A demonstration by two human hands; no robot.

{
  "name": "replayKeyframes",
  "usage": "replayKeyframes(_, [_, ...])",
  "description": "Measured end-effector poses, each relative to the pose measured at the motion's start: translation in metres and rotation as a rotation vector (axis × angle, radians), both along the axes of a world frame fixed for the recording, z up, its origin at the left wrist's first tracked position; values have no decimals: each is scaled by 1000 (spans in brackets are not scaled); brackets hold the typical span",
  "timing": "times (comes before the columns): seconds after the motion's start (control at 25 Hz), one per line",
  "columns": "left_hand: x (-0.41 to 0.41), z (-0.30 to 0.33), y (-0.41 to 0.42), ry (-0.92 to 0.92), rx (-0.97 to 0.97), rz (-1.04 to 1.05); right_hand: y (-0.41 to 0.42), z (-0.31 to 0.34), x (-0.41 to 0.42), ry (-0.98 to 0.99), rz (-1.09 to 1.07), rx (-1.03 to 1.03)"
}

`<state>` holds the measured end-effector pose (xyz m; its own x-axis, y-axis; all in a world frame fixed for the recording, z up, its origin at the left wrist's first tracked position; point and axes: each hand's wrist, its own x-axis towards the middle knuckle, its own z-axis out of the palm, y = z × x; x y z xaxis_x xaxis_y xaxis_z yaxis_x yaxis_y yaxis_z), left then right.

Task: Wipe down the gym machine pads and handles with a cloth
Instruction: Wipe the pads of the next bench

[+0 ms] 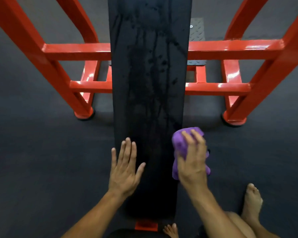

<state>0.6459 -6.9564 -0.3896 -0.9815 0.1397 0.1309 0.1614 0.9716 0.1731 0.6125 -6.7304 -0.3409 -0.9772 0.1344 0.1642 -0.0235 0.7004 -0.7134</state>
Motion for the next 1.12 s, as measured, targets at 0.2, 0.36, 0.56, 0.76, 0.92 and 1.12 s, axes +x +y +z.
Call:
replayKeyframes(0.2, [45,-51,23,-73,112,266,-7,-47,8,154,572,596])
replayKeyframes(0.36, [89,-74,40,-64,139,348,24,-26,-34,387,1131,834])
replayKeyframes(0.56, [76,-86,50,25,163,428,18,4,-124,386,710,695])
replayKeyframes(0.76, [76,-94,49,69,199,445,-20,-39,-17,355,771,616])
replayKeyframes(0.92, [80,-91,51,81,213,434,-38,-18,-56,408,917,678])
replayKeyframes(1.12, [79,-90,52,71,227,451,2,-5,-37,175,395,589])
